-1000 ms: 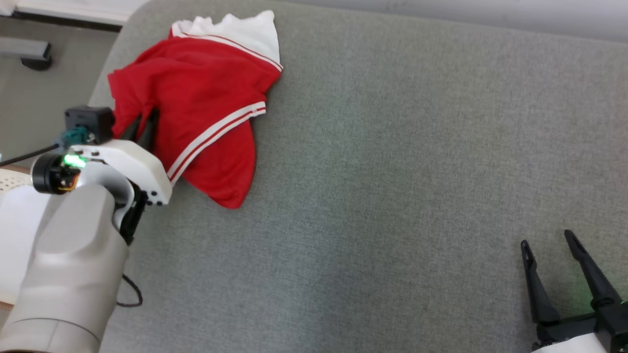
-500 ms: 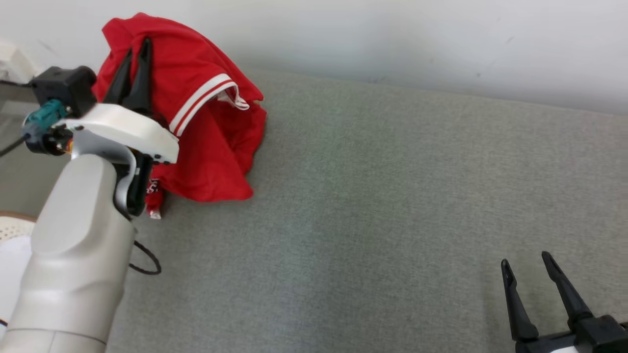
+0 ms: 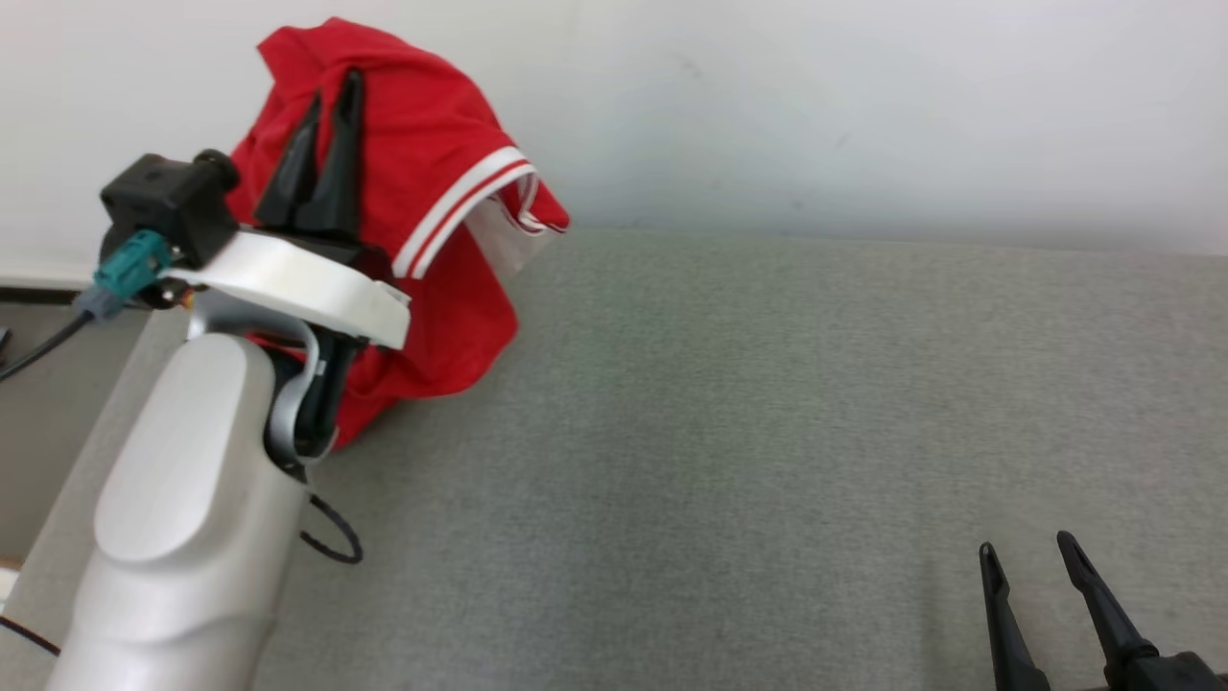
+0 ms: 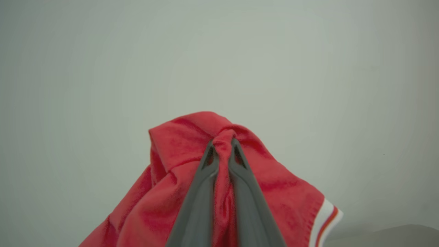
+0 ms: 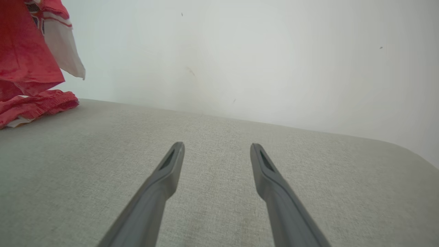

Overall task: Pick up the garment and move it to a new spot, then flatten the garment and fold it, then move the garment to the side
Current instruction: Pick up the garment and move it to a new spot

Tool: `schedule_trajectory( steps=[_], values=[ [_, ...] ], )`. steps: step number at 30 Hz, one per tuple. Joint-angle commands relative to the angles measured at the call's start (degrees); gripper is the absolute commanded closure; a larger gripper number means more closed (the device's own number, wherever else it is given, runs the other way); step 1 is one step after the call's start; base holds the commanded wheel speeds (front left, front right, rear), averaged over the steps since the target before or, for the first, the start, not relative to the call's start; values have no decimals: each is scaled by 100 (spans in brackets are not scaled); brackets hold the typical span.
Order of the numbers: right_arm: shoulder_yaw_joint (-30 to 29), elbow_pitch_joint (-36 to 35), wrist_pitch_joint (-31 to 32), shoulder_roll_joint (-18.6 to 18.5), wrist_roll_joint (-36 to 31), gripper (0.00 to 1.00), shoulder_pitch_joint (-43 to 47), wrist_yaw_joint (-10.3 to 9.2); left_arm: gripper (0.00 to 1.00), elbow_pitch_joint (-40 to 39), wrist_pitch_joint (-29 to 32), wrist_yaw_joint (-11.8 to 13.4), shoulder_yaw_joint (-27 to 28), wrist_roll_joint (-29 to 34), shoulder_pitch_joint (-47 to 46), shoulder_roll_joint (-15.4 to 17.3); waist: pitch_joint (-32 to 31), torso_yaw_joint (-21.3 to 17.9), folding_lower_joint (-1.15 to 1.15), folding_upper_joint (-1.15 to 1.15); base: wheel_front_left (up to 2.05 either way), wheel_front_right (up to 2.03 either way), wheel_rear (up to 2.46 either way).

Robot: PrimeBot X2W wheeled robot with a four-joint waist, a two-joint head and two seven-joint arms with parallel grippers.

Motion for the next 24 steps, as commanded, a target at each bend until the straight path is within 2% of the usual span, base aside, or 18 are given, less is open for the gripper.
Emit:
schedule_trajectory(
  steps=[1,7,14,19,24],
  values=[
    [-27,-8,4,9,20,0,84,-14,100,-237,80,1,-32,-114,137,-42,-144,-207,0,0,0,0,0],
    [-50,-27,4,43,67,0,64,-14,100,-1267,488,92,-239,-287,507,-296,-256,-584,0,0,0,0,0],
    [-134,-59,4,65,88,0,88,-14,100,-2071,848,170,-779,-455,1176,-704,-313,-1026,0,0,0,0,0],
    [-199,-102,4,73,106,0,40,-14,100,-2232,1012,186,-1222,-472,1535,-889,-227,-1344,0,0,0,0,0],
    [-180,-112,4,75,163,0,-55,-14,100,-1979,1128,193,-1572,-511,1760,-992,-87,-1605,0,0,0,0,0]
  ],
)
